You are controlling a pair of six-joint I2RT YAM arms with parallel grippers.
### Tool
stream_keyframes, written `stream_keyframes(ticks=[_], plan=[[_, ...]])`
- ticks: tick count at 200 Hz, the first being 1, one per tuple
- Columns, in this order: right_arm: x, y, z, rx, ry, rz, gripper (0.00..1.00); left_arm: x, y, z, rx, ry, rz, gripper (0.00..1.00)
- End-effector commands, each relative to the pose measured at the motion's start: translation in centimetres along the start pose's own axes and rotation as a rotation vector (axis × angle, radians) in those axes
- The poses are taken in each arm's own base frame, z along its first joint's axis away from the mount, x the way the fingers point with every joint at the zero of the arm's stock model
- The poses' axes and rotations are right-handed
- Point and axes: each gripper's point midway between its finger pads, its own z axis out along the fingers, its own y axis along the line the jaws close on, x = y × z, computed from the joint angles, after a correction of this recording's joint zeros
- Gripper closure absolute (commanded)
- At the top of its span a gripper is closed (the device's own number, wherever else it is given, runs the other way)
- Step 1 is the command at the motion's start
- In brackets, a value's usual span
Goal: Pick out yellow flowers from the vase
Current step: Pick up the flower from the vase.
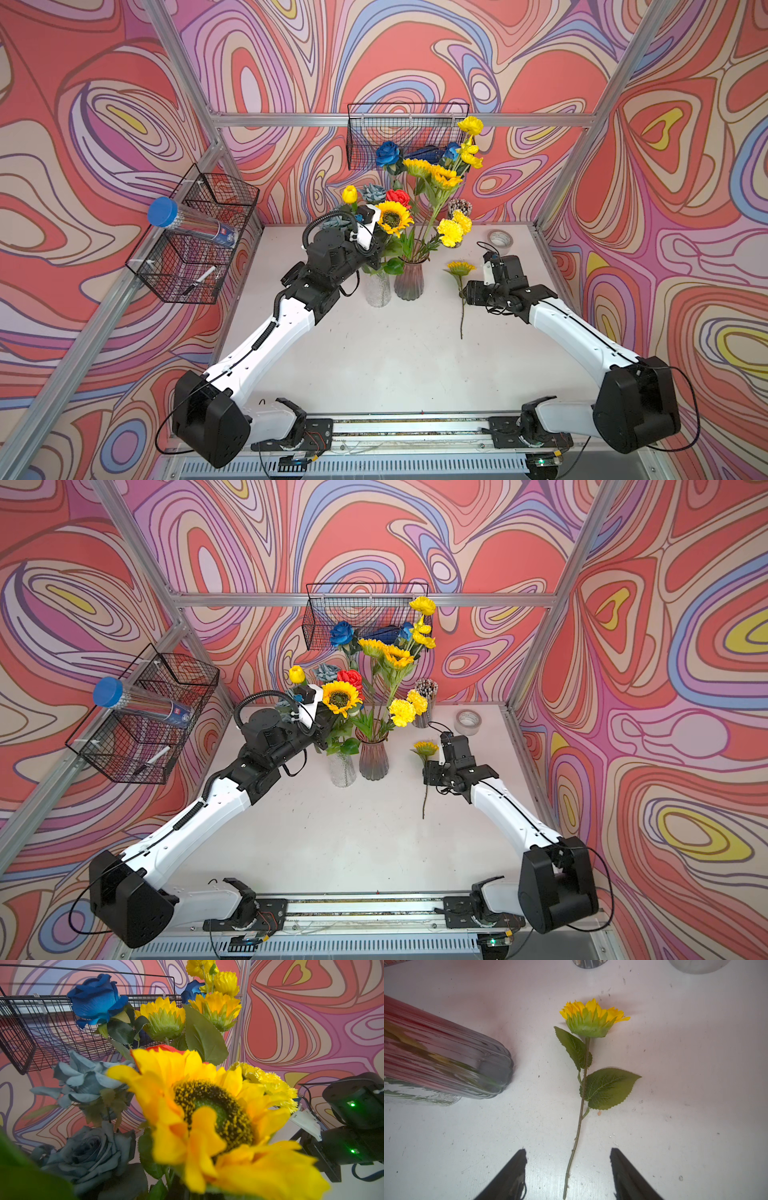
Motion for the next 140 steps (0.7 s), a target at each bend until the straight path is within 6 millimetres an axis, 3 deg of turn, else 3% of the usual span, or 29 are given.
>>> stream_keyframes(ticks=[1, 65, 140], plan=[[0.1, -0.2, -0.2, 0.003, -0.011, 0.0, 0.33, -3.8, -0.6, -1.2, 0.02, -0.096, 0.01, 0.94], [0.2, -0.2, -0.1, -0.002, -0.005, 0.005, 0.32, -6.2, -0.5, -3.0, -0.008, -0.152, 0.048, 0.93], [-0.2, 0.0, -0.4, -0.005, -0.015, 0.002, 0.32, -6.9, -0.7, -3.1, -0.002, -0.162, 0.054, 0.92]])
